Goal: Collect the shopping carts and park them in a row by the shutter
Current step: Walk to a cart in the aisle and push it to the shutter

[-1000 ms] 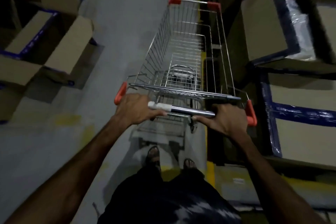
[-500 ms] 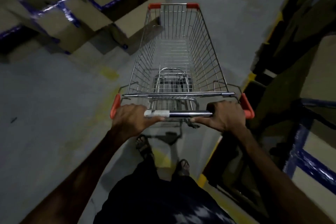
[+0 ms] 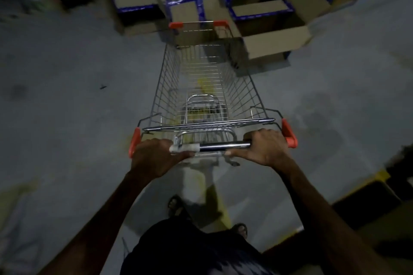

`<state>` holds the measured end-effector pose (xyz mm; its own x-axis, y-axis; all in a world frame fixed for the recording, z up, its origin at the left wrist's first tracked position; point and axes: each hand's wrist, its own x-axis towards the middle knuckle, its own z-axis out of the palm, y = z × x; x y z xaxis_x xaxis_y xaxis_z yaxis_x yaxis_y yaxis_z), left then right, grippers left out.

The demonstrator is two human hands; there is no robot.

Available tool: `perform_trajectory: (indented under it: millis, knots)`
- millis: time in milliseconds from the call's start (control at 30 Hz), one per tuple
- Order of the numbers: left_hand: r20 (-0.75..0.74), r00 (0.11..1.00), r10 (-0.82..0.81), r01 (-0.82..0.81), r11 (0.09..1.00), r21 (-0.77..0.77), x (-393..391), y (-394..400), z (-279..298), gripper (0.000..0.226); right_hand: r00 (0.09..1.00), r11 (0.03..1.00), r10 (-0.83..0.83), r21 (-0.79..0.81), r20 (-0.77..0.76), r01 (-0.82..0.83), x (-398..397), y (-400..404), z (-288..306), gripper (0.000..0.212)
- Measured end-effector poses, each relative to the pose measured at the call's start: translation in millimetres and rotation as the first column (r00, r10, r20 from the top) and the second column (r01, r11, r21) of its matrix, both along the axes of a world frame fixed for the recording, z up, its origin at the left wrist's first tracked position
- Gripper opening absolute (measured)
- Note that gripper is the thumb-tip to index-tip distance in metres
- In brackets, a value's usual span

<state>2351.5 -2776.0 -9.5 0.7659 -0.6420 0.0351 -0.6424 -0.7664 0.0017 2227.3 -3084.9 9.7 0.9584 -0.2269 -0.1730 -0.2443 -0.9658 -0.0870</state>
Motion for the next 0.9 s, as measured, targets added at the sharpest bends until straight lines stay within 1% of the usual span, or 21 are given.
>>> perform_trajectory:
  millis: [67,100,133,200,300,367,533,667,767,833,900]
  knots:
    - [-0.104,0.980,0.168,-0.151,0.977,0.153,17.4,29.3,6.0,0.099,0.998,0.998,0.058,0.012,-0.014,-0.057,35.2,27.1,-0.4,0.090]
    - [-0.120,0.966,0.228,-0.203,0.960,0.194,26.8,44.7,6.5,0.106,0.996,0.996,0.085,0.014,-0.017,-0.085,52.2,41.0,-1.3,0.090]
    - [-0.122,0.956,0.267,-0.239,0.949,0.204,37.1,61.1,6.8,0.111,0.994,0.994,0.113,0.014,-0.015,-0.112,69.8,55.0,-2.8,0.090]
    - [-0.117,0.941,0.316,-0.294,0.940,0.176,57.0,94.6,9.4,0.113,0.986,0.986,0.166,0.002,0.001,-0.166,105.1,85.3,-4.9,0.090]
    - [-0.125,0.921,0.368,-0.352,0.926,0.136,92.6,144.4,4.5,0.106,0.971,0.971,0.240,0.000,0.015,-0.240,160.8,128.6,-9.7,0.091]
    - [-0.144,0.902,0.406,-0.383,0.909,0.163,117.0,171.9,3.0,0.103,0.959,0.959,0.282,0.001,0.014,-0.282,198.5,154.4,-11.6,0.092]
    - [-0.164,0.866,0.472,-0.459,0.882,0.109,177.1,223.4,-1.3,0.103,0.928,0.929,0.371,-0.019,0.042,-0.370,292.8,202.3,-14.9,0.095]
    - [-0.148,0.814,0.562,-0.551,0.827,0.108,226.2,259.0,-10.6,0.093,0.882,0.883,0.470,-0.028,0.045,-0.469,379.1,237.0,-14.8,0.097]
    - [-0.116,0.773,0.623,-0.611,0.782,0.123,266.2,274.9,-8.9,0.095,0.844,0.844,0.534,-0.088,0.050,-0.529,446.8,259.4,-15.8,0.101]
    - [-0.097,0.748,0.657,-0.648,0.754,0.110,297.3,286.7,-8.4,0.095,0.819,0.818,0.571,-0.104,0.046,-0.565,494.9,275.1,-17.2,0.103]
    - [-0.074,0.710,0.700,-0.688,0.712,0.137,331.6,298.4,-5.5,0.093,0.796,0.794,0.604,-0.109,0.040,-0.597,544.2,292.1,-18.2,0.103]
